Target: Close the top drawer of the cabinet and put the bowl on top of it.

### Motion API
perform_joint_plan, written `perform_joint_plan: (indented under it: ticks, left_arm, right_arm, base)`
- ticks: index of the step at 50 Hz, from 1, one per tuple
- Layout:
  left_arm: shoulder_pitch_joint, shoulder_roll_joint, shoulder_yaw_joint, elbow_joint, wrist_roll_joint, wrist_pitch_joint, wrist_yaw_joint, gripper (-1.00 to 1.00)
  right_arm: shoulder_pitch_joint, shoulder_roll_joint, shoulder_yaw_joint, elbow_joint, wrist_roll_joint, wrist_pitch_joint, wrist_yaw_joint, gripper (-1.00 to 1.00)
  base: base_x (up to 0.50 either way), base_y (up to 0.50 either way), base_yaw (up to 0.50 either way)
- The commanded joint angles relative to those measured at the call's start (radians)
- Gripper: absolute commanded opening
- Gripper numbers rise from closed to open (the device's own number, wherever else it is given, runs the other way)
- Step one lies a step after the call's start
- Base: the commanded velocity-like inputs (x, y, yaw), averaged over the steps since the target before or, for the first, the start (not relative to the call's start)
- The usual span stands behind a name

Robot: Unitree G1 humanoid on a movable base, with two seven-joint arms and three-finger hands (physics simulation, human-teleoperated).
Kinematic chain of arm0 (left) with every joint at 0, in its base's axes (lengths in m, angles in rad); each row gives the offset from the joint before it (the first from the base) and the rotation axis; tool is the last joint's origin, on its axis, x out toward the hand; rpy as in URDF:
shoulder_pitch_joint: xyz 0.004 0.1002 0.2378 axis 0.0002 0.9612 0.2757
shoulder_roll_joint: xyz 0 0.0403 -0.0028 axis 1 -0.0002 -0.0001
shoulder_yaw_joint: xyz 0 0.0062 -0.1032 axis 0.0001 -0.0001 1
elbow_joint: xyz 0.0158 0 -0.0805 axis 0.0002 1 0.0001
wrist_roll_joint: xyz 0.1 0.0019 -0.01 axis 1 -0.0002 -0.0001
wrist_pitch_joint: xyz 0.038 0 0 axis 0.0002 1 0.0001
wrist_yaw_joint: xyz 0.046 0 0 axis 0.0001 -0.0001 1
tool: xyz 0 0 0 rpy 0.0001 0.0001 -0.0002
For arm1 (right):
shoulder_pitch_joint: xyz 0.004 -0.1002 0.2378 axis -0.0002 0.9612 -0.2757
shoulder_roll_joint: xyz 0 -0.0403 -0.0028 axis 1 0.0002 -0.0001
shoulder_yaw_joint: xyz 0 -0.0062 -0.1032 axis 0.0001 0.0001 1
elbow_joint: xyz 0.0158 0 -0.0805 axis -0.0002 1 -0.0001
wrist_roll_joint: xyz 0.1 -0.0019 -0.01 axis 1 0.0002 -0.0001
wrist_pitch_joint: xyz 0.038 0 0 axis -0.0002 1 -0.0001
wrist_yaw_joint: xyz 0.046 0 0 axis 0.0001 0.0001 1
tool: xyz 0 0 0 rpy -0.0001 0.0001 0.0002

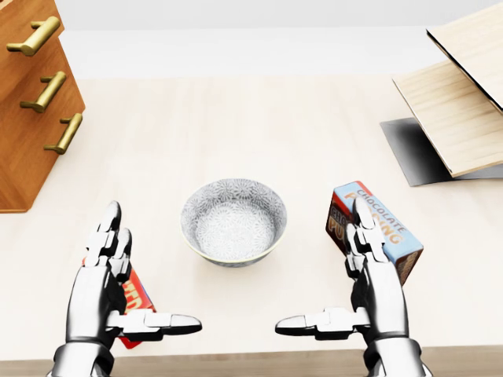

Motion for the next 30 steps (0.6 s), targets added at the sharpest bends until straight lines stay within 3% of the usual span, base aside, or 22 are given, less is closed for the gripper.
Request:
perform_joint_plan:
  ticks: [1, 4, 13, 16, 17, 30]
  left_arm:
    - [0.048, 0.011, 0.021, -0.108, -0.015, 0.043, -0.037, 1.0]
    - [0.069, 0.009, 0.023, -0.157, -0.018, 0.058, -0.041, 1.0]
    - [0.15, 0.001, 0.003, -0.301, -0.003, 0.081, -0.051, 1.0]
    - [0.185, -0.003, -0.003, -0.362, -0.004, 0.081, -0.055, 1.0]
    - [0.204, -0.004, -0.011, -0.388, 0.0, 0.081, -0.058, 1.0]
    - [0.244, -0.006, -0.02, -0.443, -0.002, 0.081, -0.062, 1.0]
  right_arm:
    - [0.096, -0.002, 0.004, -0.143, 0.017, 0.023, 0.045, 1.0]
    - [0.109, -0.003, 0.006, -0.169, 0.025, 0.043, 0.058, 1.0]
    - [0.184, 0.001, 0.013, -0.303, 0.041, 0.062, 0.068, 1.0]
    - [0.227, 0.001, 0.019, -0.367, 0.047, 0.065, 0.072, 1.0]
    - [0.24, 0.0, 0.025, -0.375, 0.042, 0.052, 0.075, 1.0]
    - [0.285, 0.0, 0.022, -0.449, 0.068, 0.056, 0.076, 1.0]
  base:
    - [0.0, 0.0, 0.0]
    - [0.0, 0.0, 0.0]
    - [0.0, 0.0, 0.0]
    - [0.0, 0.0, 0.0]
    - [0.0, 0.0, 0.0]
    - [0.0, 0.0, 0.0]
